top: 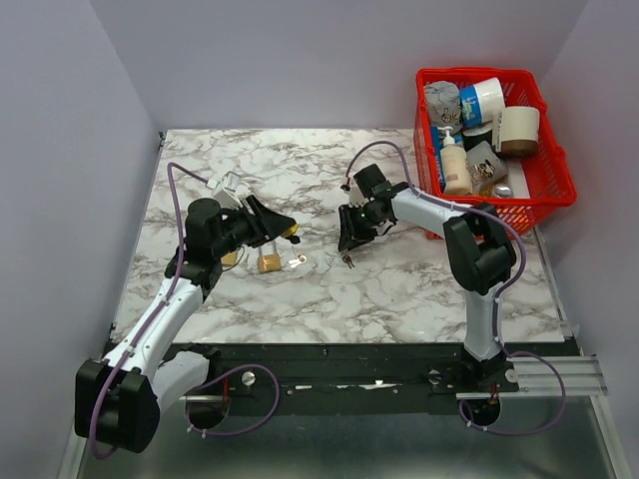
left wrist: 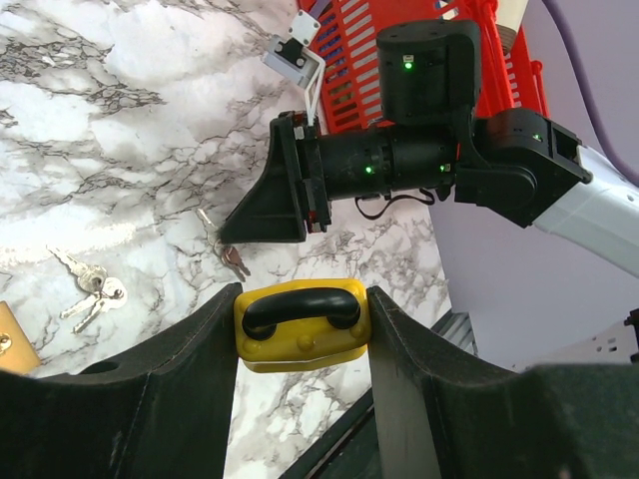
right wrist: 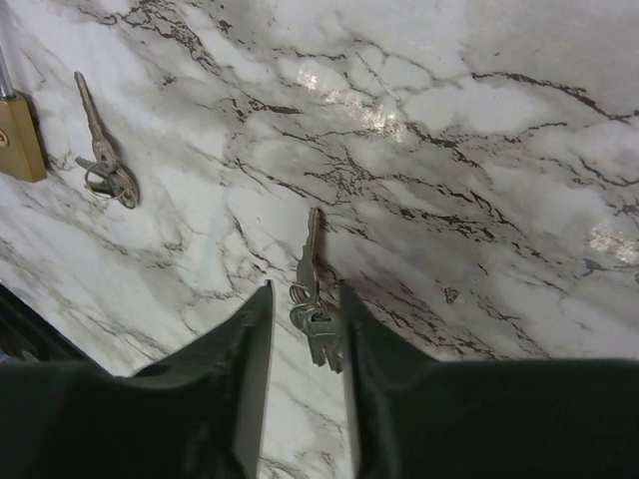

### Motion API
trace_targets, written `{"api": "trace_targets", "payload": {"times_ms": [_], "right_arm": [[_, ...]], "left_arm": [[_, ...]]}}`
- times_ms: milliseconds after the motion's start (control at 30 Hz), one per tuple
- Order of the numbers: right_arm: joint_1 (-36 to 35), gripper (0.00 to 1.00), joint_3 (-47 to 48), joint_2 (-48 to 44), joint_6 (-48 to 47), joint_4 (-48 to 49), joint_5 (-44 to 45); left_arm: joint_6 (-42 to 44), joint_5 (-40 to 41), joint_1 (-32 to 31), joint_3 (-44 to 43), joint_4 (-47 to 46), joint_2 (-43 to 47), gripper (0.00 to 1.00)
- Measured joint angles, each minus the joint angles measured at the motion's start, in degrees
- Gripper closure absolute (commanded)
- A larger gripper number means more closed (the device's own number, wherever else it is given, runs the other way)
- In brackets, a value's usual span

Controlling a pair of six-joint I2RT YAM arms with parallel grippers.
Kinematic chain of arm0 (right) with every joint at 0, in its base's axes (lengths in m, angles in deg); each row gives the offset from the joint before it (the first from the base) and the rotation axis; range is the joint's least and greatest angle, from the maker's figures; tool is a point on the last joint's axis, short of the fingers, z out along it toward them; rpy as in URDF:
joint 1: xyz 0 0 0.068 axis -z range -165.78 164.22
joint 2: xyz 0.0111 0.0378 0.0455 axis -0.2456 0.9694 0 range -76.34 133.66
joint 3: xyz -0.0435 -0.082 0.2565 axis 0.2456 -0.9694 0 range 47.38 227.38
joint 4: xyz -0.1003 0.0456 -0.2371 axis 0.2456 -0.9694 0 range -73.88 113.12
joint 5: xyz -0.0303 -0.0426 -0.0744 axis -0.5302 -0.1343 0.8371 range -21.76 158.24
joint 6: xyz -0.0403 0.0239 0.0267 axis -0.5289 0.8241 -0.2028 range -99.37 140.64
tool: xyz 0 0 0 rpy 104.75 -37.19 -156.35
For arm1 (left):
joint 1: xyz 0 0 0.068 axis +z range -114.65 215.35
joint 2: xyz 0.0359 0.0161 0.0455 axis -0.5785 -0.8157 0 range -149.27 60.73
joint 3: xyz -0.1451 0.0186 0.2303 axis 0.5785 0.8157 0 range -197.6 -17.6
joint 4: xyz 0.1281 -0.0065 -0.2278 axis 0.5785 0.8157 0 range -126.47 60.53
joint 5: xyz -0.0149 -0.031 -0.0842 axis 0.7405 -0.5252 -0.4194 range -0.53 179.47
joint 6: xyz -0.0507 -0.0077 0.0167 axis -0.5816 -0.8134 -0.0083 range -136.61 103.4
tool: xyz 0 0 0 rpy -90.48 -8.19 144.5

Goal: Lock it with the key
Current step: Place the key at the center of the board, then place the lock at the center of the board.

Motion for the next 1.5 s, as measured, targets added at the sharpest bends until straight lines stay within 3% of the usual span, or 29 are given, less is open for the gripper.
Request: {"api": "trace_targets", "payload": {"times_ms": [133,200,267,700,900,1000,1200,1500], "right_arm": [[0.0,0.34,-0.59,-1.64,-1.42,0.0,-1.11],[0.0,0.21,-1.7,-4.59,-2.62,0.0,-2.19],[0.0,0.0,-2.56,-8.76,-4.09,0.2,-3.45],[-0.04,0.0,-15.89,-43.78,-25.92,8.44,-14.4],[-1.25,0.0,-23.63,-54.8,-36.37,12.83,-19.06],[-6.71,0.0,-24.39,-59.06,-41.48,15.52,-19.76],[-22.97,0.0,-26.99,-64.19,-50.53,22.29,-14.05],[-29.81,0.0,-28.11,-61.11,-60.02,29.83,-4.39]], "left_arm": [[0.02,-0.76,0.0,0.0,0.02,0.48,1.0],[0.0,-2.1,0.0,0.0,-0.02,0.87,1.0],[-0.22,-4.31,0.2,0.0,-0.26,1.2,1.0],[-13.18,-32.52,0.79,-0.63,-14.78,-0.17,1.0],[-24.28,-42.03,0.79,-1.27,-29.09,-0.76,1.0],[-30.03,-44.7,0.48,-0.87,-38.66,-0.44,1.0],[-34.62,-47.67,-1.27,-0.85,-46.93,0.39,1.0],[-36.2,-49.86,-4.24,-0.9,-50.27,0.39,1.0]]}}
